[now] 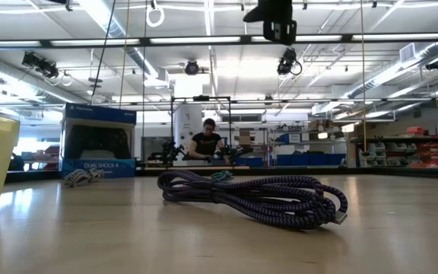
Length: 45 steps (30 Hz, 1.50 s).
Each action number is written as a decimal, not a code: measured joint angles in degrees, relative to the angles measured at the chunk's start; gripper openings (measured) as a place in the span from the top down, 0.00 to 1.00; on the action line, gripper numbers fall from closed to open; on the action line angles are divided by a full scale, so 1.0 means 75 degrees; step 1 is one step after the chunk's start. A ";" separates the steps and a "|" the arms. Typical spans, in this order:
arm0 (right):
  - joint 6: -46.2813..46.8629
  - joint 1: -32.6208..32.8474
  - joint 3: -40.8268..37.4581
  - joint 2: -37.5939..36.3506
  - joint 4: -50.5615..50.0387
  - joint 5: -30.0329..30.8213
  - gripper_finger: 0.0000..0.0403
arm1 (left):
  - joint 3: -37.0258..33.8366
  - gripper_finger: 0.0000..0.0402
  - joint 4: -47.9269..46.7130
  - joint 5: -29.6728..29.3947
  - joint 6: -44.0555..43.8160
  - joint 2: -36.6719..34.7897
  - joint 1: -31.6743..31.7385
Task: Pick and place USB-C Cables
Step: Put the pink charger cable into the yellow bin, then put the blue charger cable into the yellow bin
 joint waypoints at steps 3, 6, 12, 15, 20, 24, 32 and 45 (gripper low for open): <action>-0.0016 0.0000 -0.0001 0.0000 -0.0114 0.0001 0.62 | 0.0000 0.93 -0.1062 0.0653 0.0204 0.0004 -0.0582; -0.0015 0.0001 -0.0002 0.0000 -0.0103 0.0001 0.62 | 0.0000 0.93 -0.1536 0.0779 0.0287 0.0009 -0.1176; 0.0049 0.0003 -0.0002 0.0000 -0.0127 0.0007 0.62 | 0.0003 0.95 -0.1848 -0.0066 0.0025 0.0236 -0.2192; 0.0063 0.0000 0.0000 0.0000 -0.0215 0.0010 0.62 | 0.0003 0.94 -0.1962 0.0128 0.0300 0.0606 -0.2576; 0.0070 0.0001 -0.0003 -0.0003 -0.0462 0.0068 0.62 | 0.0003 0.94 -0.1456 0.0678 0.0595 0.1352 -0.2923; 0.0130 -0.0015 -0.0003 -0.0003 -0.0472 0.0095 0.63 | 0.0003 0.94 -0.1440 0.0753 0.0738 0.1955 -0.3044; 0.0253 -0.0020 -0.0003 -0.0003 -0.0467 0.0185 0.63 | 0.0003 0.67 -0.1223 0.0689 0.1024 0.2528 -0.2931; 0.0608 0.0148 -0.0075 0.0064 -0.1016 0.0637 0.63 | 0.0003 0.40 -0.1373 0.1036 0.0201 0.1862 -0.2561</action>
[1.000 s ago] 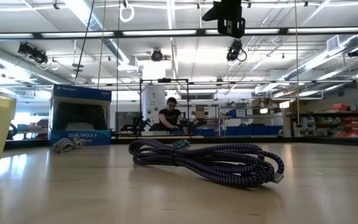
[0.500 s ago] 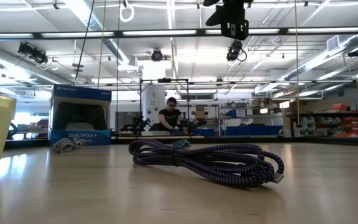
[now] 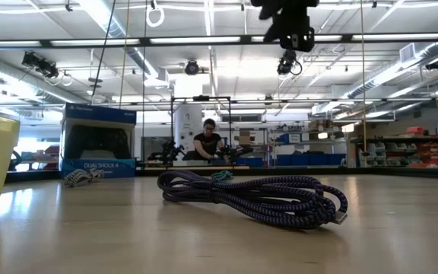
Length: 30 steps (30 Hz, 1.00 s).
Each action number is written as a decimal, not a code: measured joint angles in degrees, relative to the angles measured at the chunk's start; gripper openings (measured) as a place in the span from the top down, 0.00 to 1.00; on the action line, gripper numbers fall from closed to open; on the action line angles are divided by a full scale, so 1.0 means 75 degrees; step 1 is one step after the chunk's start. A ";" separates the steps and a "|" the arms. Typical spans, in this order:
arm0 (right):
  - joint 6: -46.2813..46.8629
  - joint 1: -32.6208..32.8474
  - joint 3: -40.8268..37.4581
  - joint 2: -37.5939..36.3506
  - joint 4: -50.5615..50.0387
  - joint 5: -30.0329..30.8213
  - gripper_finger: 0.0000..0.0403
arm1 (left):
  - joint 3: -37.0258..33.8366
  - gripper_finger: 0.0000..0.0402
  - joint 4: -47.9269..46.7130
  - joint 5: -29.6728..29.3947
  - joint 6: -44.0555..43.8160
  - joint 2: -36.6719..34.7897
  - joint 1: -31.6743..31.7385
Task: Pick and place USB-C Cables
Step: Put the blue charger cable into the yellow bin
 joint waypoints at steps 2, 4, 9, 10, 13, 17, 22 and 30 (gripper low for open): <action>0.0250 0.0091 -0.0171 0.0078 -0.0042 0.0101 0.63 | 0.0000 0.41 0.0116 -0.0392 -0.0375 -0.0324 0.0199; 0.0408 0.0180 -0.0255 0.0285 0.0066 0.0154 0.63 | 0.0000 0.44 0.0466 -0.1099 -0.0732 -0.0675 0.0409; 0.0727 0.0294 -0.0304 0.0925 0.0019 0.0318 0.63 | 0.0006 0.49 0.2014 -0.3661 -0.0968 -0.1580 0.0795; 0.0752 0.0282 -0.0304 0.1053 0.0021 0.0374 0.63 | 0.0006 0.50 0.2317 -0.4223 -0.0937 -0.1727 0.0863; 0.0784 0.0092 -0.0307 0.1367 0.0159 0.0625 0.63 | 0.0006 0.52 0.3329 -0.5698 -0.0624 -0.2072 0.1026; 0.0819 -0.0353 -0.0310 0.1610 0.0793 0.0475 0.63 | 0.0006 0.54 0.4373 -0.6843 0.0132 -0.2228 0.1269; 0.1014 -0.0953 -0.0307 0.1739 0.1692 0.0547 0.63 | 0.0000 0.54 0.5886 -0.7120 0.1221 -0.2192 0.1597; 0.1270 -0.1727 -0.0307 0.2049 0.2362 0.0938 0.63 | 0.0000 0.54 0.8233 -0.7283 0.2757 -0.2136 0.1811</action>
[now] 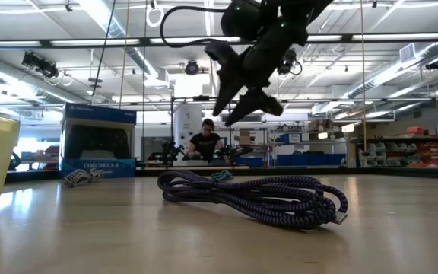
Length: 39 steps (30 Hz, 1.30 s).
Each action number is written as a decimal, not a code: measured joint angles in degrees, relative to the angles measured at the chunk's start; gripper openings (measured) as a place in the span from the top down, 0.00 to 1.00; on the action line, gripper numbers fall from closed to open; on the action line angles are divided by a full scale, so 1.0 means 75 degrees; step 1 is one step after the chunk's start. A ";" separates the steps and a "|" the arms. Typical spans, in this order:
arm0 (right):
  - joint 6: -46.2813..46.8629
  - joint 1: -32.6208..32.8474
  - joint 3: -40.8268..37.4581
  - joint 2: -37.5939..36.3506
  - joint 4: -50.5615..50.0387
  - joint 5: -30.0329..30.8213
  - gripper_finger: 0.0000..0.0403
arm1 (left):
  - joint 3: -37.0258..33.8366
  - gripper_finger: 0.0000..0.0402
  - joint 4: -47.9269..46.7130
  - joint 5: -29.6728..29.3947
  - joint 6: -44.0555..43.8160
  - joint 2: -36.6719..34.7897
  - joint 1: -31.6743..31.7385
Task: Pick and place USB-C Cables
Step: Put the blue charger cable into the yellow bin
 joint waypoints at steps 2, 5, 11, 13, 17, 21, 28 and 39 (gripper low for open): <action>-0.0006 -0.0117 0.0000 0.0112 0.0322 -0.0005 0.63 | 0.0000 0.54 0.0678 -0.0031 0.0432 0.0000 0.0000; 0.0094 -0.0233 0.0002 0.0317 0.1058 -0.0014 0.63 | 0.0003 0.54 0.1325 -0.0035 0.0780 -0.0003 0.0000; 0.0328 -0.0297 0.0022 0.0728 0.2288 0.0051 0.63 | 0.0002 0.54 0.1413 0.0024 0.0874 0.0000 -0.0124; 0.0462 -0.0294 0.0017 0.0836 0.2174 0.0068 0.63 | 0.0000 0.54 0.1512 0.0032 0.0795 0.0000 -0.0168; 0.0414 -0.0295 0.0017 0.1106 0.1990 0.0090 0.63 | 0.0000 0.54 0.1566 0.0031 0.0757 0.0000 -0.0182; 0.0329 -0.0333 0.0015 0.1182 0.1534 -0.0073 0.63 | 0.0000 0.54 0.1645 -0.0085 0.0758 0.0000 -0.0181; 0.0239 -0.0654 0.0017 0.1121 0.0856 0.0216 0.63 | 0.0000 0.55 0.1562 -0.0110 0.0179 0.0000 -0.0184; 0.0115 -0.0960 0.0017 0.1121 -0.0093 0.0973 0.63 | 0.0000 0.55 0.1529 -0.0507 -0.0009 0.0038 -0.0104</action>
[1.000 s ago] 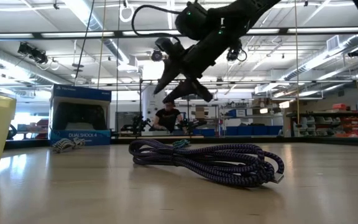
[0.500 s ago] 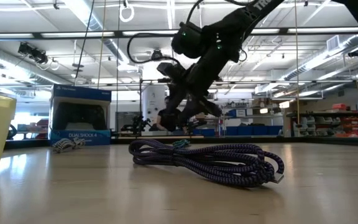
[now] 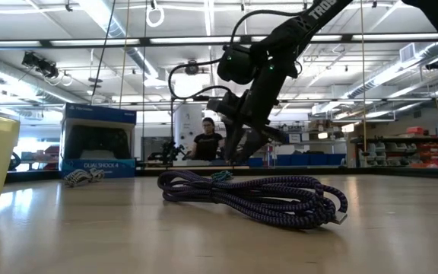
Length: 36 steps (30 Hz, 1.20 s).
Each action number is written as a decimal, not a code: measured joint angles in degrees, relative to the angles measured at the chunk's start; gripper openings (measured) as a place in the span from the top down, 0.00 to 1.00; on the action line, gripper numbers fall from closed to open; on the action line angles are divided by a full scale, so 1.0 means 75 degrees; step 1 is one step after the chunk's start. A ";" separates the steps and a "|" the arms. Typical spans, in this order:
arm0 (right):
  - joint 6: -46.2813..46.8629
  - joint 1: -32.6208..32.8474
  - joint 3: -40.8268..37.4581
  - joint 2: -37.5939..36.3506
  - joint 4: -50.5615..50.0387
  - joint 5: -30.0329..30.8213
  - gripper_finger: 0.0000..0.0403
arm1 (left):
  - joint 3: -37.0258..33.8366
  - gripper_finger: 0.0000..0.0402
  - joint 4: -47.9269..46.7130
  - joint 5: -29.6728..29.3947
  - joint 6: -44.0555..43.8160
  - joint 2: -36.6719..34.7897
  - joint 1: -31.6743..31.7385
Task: Pick and place USB-C Cables
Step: Put the blue charger cable into the yellow bin
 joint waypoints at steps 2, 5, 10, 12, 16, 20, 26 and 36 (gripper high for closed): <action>0.0130 -0.0043 0.0000 0.0000 0.0098 0.0043 0.63 | 0.0000 0.54 0.0009 -0.0005 0.0001 0.0000 0.0031; 0.0572 -0.0079 0.0000 0.0003 0.0251 0.0212 0.63 | 0.0000 0.54 0.0000 0.0026 0.0001 0.0000 0.0066; 0.1006 -0.0075 0.0002 0.0034 0.0484 0.0714 0.63 | 0.0000 0.54 -0.0055 0.0076 0.0009 0.0000 0.0066; 0.1255 -0.0083 0.0010 0.0168 0.0601 0.0717 0.63 | 0.0000 0.54 -0.0153 0.0163 0.0010 0.0000 0.0048; 0.1665 -0.0092 0.0000 0.0490 0.0773 0.0294 0.63 | 0.0000 0.54 -0.0394 0.0926 0.0001 0.0000 0.0048; 0.2037 -0.0019 -0.0009 0.0698 0.1146 0.0100 0.63 | 0.0000 0.54 -0.0378 0.1287 0.0000 0.0000 0.0039; 0.2498 0.0009 0.0012 0.0913 0.1787 0.0188 0.63 | 0.0000 0.54 -0.0388 0.1286 0.0009 0.0002 0.0046; 0.2677 0.0297 0.0026 0.1206 0.2223 0.0227 0.63 | 0.0003 0.54 -0.0262 0.1281 -0.0240 0.0006 0.0077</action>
